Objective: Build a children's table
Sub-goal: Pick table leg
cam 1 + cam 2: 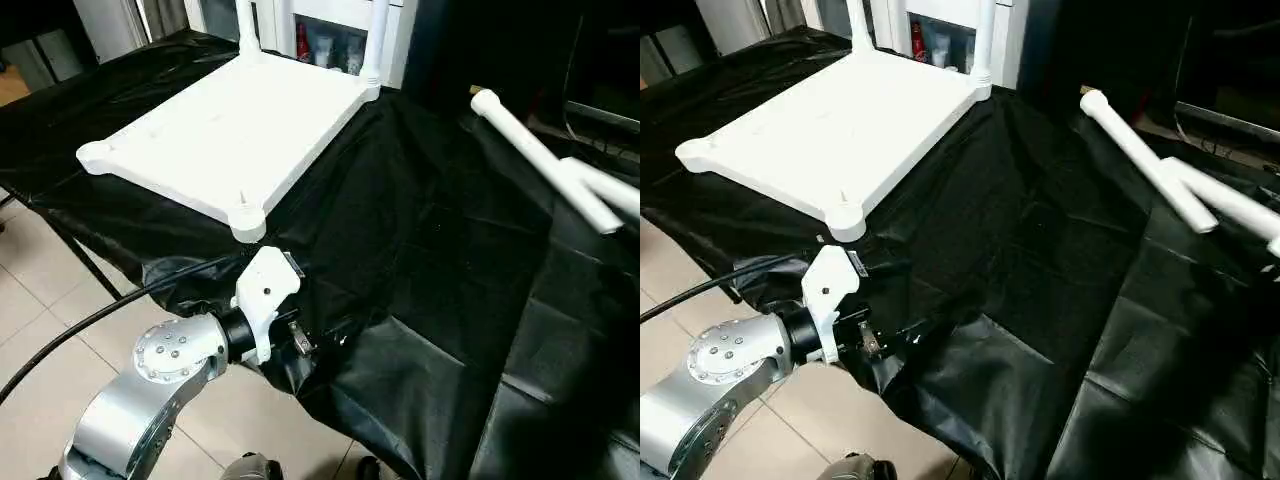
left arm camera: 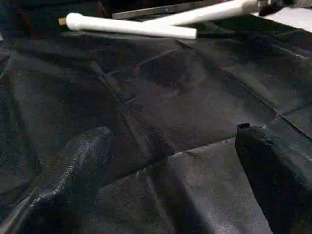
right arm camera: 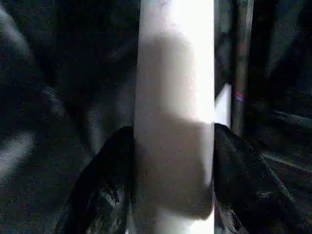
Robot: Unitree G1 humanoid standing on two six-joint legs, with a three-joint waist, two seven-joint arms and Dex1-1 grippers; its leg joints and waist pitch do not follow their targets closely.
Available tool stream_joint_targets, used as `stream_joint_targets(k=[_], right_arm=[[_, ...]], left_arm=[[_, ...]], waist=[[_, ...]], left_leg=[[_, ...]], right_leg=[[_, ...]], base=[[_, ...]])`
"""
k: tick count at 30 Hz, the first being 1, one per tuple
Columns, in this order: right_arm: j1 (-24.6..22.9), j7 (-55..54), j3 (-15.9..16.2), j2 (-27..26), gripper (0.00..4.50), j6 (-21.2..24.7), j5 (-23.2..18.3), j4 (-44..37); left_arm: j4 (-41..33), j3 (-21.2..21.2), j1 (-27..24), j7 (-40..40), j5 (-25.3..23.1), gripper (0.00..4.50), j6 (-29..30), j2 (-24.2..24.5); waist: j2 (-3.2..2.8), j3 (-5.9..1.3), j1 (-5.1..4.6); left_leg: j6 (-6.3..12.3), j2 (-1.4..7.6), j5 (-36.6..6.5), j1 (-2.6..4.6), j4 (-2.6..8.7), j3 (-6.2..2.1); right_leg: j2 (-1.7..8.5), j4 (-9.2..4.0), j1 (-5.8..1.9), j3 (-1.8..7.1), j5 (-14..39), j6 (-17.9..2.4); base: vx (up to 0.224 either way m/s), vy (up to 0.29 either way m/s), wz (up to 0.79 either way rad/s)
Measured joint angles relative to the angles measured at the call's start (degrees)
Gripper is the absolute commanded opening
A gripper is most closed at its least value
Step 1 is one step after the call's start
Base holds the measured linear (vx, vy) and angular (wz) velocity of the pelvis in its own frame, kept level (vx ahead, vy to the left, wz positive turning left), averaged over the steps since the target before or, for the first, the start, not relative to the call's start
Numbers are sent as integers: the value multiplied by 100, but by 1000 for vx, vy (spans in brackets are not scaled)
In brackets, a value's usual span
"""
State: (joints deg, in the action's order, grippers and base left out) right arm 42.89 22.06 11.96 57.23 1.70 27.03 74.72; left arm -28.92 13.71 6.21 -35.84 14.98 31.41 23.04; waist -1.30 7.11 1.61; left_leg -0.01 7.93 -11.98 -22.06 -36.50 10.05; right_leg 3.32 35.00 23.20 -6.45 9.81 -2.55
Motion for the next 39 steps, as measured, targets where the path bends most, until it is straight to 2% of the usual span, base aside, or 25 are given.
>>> stream_joint_targets(k=[18, 30, 34, 39], right_arm=[[-74, 239, 94, -604, 188, -68, -43, -703], [-196, 316, 111, -735, 188, 22, -68, -1126], [-319, 354, 70, -777, 188, 35, -199, -1341], [-510, 436, -165, -960, 188, -57, -529, -1765]], left_arm=[[9, 0, 3, -20, -7, 450, -72, 87], [13, -1, 3, -4, -13, 450, -97, 128], [47, -1, 3, -3, -15, 450, -140, 129], [68, -1, 19, 18, -23, 450, -201, 122]], waist=[[-9, -11, 18], [-10, -12, 54], [-12, -13, 48], [-15, -15, 43]], left_leg=[[8, 2, 6, 2, -6, 0], [16, 4, 11, -2, -9, 2], [15, 4, 11, -1, -9, 2], [15, 6, 11, 0, -9, 2]], right_leg=[[0, 6, -6, 0, -4, -6], [1, 7, -6, 0, -4, -6], [1, 7, -7, 0, -4, -6], [1, 10, -6, 0, -4, -7]], base=[[0, 0, 0], [0, 0, 0], [0, 0, 0], [0, 0, 0]])
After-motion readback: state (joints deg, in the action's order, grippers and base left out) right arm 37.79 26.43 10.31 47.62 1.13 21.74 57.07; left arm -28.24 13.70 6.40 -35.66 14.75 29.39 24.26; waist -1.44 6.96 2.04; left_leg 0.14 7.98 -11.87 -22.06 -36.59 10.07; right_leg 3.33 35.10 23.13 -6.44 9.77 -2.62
